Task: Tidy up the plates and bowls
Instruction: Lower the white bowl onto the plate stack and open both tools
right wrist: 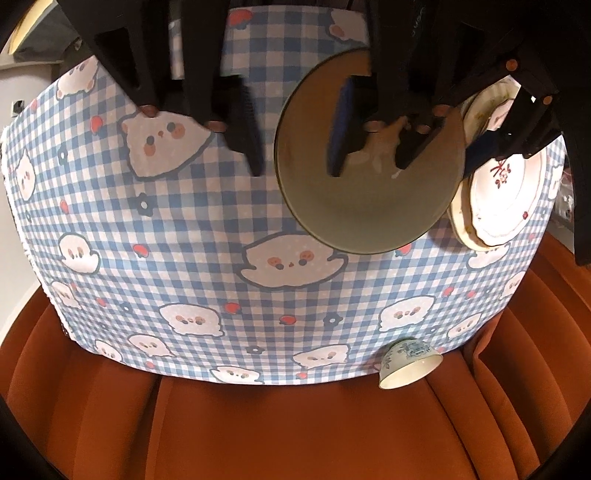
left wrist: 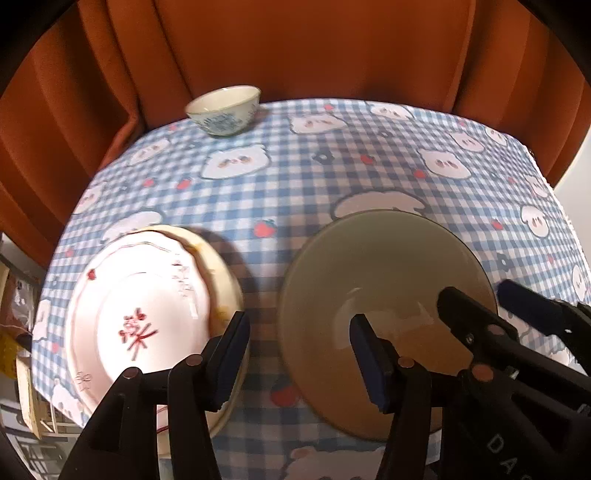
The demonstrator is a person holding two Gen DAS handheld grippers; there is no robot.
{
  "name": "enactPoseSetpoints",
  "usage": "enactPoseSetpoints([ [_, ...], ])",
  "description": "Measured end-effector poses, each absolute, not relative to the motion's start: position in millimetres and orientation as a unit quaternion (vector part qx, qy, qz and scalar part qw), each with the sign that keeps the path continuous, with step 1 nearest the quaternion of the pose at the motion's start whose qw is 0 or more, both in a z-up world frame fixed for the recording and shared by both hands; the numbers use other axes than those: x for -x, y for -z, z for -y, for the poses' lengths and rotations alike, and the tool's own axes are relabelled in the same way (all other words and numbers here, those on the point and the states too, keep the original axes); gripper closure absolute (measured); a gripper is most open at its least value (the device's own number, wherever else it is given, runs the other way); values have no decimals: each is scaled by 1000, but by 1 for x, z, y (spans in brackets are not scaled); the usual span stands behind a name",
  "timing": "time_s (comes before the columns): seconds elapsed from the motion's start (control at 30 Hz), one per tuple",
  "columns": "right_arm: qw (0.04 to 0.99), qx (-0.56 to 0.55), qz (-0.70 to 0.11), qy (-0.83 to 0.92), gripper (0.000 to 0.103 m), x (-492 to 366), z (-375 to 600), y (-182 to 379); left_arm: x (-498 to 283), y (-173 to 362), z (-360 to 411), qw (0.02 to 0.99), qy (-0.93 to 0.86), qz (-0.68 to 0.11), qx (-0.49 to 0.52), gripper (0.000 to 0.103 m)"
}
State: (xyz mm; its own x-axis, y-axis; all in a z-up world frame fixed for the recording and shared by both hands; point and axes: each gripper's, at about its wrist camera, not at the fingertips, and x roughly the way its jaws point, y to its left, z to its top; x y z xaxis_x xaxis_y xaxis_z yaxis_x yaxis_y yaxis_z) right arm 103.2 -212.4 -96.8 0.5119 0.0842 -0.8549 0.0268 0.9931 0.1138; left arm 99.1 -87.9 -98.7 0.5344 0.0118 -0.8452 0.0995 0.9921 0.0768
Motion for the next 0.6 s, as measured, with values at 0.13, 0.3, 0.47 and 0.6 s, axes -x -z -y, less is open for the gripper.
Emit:
enactPoseSetpoints([
  [0.13,877,-61,-476,-5,29,-92,212,87,-91,87,82,881,30,-467,-65,28],
  [0.3,886,-70,-458,-2,28,-79,197,73,-87,76,67,888,39,-453,-62,25],
  [0.47,892,-68,-447,-1,26,-75,174,63,-87,65,41,896,40,-438,-52,25],
  [0.6,896,-64,-439,3,26,-78,153,53,-92,54,22,898,53,-433,-51,25],
])
